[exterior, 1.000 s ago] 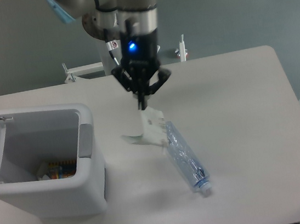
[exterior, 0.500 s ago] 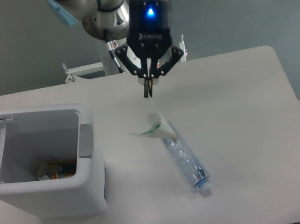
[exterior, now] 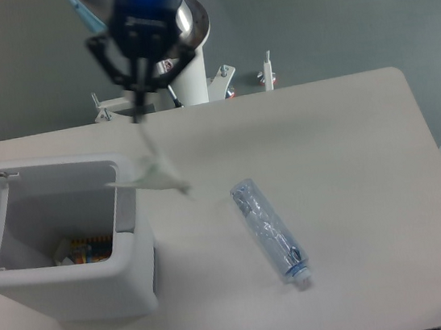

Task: Place the trash in the trash can
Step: 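Lift the wrapper and carry it over the white trash bin, then open the gripper to drop the wrapper into the bin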

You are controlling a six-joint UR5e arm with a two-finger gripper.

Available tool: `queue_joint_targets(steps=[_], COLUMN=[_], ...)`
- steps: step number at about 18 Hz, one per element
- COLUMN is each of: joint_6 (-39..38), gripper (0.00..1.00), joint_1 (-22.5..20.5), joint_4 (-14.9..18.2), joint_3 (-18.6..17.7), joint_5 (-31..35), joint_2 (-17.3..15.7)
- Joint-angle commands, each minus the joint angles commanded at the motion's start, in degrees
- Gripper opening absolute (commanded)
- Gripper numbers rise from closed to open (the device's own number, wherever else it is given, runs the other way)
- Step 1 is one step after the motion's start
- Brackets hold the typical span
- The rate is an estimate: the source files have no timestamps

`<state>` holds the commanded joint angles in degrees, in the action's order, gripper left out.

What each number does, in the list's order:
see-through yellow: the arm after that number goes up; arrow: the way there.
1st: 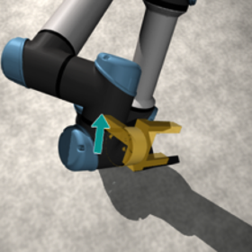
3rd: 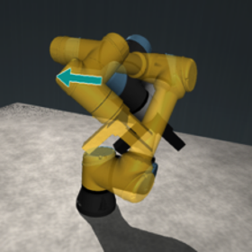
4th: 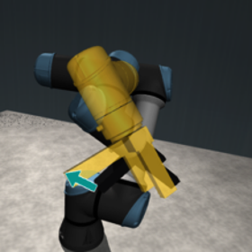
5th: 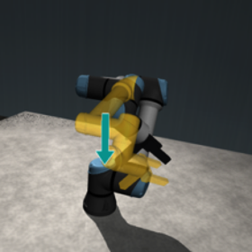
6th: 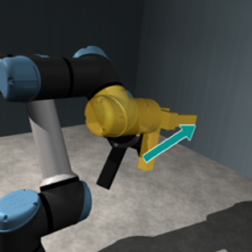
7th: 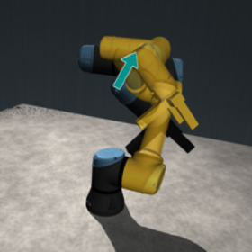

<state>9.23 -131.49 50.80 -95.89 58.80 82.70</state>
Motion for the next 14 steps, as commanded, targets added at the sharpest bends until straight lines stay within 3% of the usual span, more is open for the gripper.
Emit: queue_joint_targets(steps=[3,5,7,8,10,14], joint_6=[0.3,0.5,1.7,1.8,1.2,-1.1], gripper=[0.02,0.20,0.74,0.90,1.00,1.00], joint_1=[3.9,5.0,5.5,5.5,5.5,4.8], joint_4=[-1.5,-2.5,-3.1,-3.5,-3.6,-3.5], joint_3=[0.3,0.1,0.2,0.5,1.6,3.4], joint_5=[0.0,0.0,0.2,0.3,0.2,0.3], joint_2=[2.4,4.1,5.4,5.6,5.7,5.9])
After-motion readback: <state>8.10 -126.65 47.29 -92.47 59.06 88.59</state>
